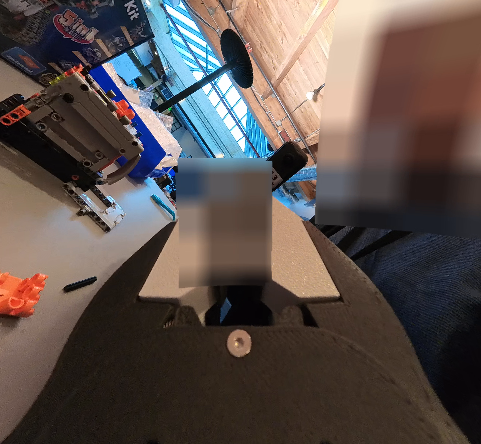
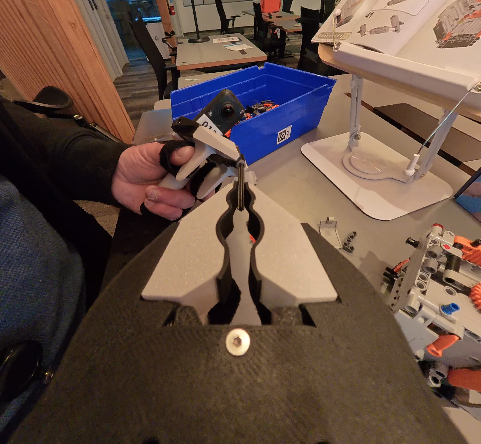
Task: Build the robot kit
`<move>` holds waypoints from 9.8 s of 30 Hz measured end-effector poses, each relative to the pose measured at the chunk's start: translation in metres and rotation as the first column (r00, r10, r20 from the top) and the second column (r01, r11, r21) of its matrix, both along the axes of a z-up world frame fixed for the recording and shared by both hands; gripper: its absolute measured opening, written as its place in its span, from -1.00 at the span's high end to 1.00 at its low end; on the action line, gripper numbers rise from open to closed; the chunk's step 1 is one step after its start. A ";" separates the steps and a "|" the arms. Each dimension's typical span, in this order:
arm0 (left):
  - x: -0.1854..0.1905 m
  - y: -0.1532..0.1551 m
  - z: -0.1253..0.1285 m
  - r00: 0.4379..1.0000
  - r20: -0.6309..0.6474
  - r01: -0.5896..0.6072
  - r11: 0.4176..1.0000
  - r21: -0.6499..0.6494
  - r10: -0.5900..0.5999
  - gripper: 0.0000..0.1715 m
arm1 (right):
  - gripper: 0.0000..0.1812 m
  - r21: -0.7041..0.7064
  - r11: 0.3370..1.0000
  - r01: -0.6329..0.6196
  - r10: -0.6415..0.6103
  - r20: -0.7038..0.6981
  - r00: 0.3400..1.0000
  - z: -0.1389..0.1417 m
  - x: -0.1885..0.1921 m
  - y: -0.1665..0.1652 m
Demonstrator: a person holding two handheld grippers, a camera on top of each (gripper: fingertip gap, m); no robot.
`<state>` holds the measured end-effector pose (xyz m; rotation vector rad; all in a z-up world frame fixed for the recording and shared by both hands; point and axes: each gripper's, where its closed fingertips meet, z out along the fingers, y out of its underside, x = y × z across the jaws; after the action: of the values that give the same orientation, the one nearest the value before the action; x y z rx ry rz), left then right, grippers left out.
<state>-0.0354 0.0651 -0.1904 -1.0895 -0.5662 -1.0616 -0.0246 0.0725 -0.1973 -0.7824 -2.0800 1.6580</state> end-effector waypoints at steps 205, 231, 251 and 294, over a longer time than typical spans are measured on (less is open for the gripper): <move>0.034 0.030 0.019 0.866 -0.497 -0.144 0.925 -0.350 -0.053 0.94 | 1.00 -0.260 0.949 -0.176 0.196 0.050 0.979 0.023 0.022 0.013; 0.022 0.051 0.043 0.890 -0.451 -0.044 0.970 -0.237 -0.070 0.92 | 0.99 -0.263 0.963 -0.059 0.068 0.026 0.997 0.044 0.017 0.042; -0.010 0.075 -0.003 0.751 -0.640 -0.171 0.889 -0.425 -0.161 0.79 | 0.99 -0.129 0.977 0.170 -0.163 0.059 0.985 0.011 0.017 0.100; -0.074 0.132 -0.063 0.720 -0.641 -0.320 0.693 -0.646 -0.265 0.22 | 1.00 0.027 0.854 0.519 -0.510 0.244 0.825 -0.071 -0.041 0.204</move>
<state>-0.1092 0.1972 -0.2532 -2.0688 -0.3629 -0.2589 -0.0655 0.2768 -0.2684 -1.4763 -1.7537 1.3510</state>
